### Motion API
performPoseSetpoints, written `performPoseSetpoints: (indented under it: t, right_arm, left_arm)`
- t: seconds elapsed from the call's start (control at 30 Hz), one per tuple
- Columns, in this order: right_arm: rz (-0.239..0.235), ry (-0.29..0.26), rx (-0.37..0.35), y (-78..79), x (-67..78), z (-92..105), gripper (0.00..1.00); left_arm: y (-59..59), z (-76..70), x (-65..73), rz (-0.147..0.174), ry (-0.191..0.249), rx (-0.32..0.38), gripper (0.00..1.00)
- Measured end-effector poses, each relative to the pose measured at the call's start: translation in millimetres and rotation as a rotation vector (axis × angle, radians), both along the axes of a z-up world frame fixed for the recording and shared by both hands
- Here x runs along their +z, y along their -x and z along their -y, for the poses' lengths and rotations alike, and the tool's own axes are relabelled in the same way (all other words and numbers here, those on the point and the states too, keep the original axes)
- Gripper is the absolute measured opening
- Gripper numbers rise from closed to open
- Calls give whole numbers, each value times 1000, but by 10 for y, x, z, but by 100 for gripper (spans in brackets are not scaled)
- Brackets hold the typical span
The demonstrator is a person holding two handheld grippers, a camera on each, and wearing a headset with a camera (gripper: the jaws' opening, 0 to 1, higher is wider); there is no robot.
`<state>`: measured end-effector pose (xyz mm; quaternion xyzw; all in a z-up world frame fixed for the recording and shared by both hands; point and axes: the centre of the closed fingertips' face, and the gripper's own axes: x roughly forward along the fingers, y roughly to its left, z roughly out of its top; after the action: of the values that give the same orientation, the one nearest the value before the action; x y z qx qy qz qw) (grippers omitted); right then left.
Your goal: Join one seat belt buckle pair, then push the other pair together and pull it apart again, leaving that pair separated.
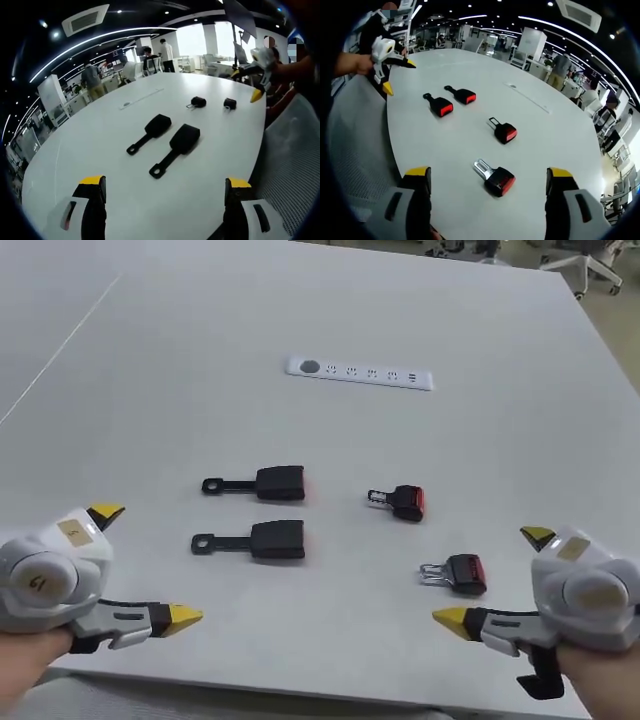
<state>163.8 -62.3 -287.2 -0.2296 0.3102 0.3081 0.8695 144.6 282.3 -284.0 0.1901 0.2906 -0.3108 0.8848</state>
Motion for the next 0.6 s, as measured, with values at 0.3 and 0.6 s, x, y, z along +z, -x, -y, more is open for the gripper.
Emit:
performPoseSetpoints:
  t: [0.3,0.6]
  right_arm:
    - [2,-14,0,-18,-10,-9,99]
    - [22,-3,-19,-76,-19,21,100]
  left_arm:
    - [8,40,-45,-19,-9,-15,100]
    - [36,71,-49,-34,-7,-18,100]
